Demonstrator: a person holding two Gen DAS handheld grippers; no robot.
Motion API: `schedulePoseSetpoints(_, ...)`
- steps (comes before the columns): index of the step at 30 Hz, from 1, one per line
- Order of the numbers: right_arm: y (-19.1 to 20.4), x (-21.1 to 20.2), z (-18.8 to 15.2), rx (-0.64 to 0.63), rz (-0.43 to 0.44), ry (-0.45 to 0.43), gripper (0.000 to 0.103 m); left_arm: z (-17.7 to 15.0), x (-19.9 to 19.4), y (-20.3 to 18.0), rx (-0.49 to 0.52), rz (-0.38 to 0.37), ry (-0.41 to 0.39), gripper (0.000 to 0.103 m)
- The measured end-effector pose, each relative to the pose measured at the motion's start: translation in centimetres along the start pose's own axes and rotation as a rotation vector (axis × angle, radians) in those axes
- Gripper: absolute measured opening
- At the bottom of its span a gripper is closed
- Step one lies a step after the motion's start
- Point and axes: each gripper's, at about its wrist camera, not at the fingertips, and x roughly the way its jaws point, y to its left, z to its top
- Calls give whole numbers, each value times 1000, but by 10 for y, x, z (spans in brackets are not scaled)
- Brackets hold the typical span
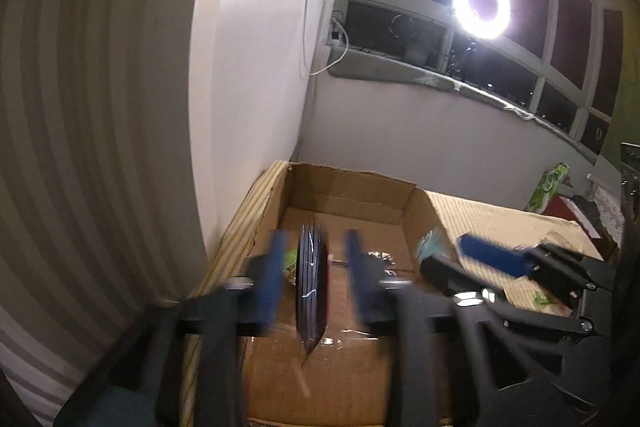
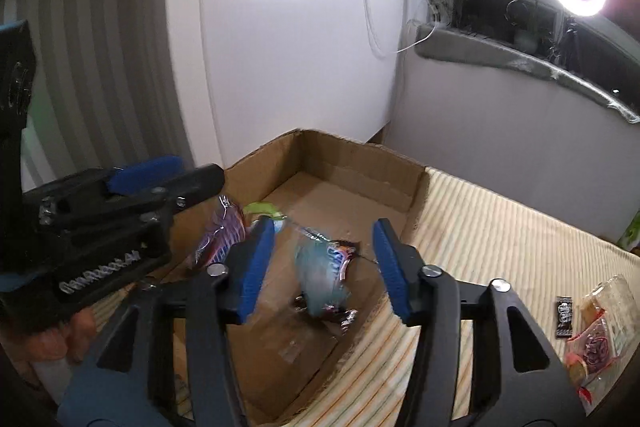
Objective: Organize snacks
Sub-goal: 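Open the left tool inside the box while the right tool releases the green packet there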
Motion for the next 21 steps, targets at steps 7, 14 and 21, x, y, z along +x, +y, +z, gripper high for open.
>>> schedulePoseSetpoints(7,0,-6,7,-3,-4,-13,55,2,-13,6,-15,20,-40,69)
schedulePoseSetpoints(14,12,-28,11,-24,-6,-56,55,15,-28,3,-9,20,-80,70)
schedulePoseSetpoints(21,16,-49,13,-28,-2,-90,55,19,-43,3,-10,36,-111,74)
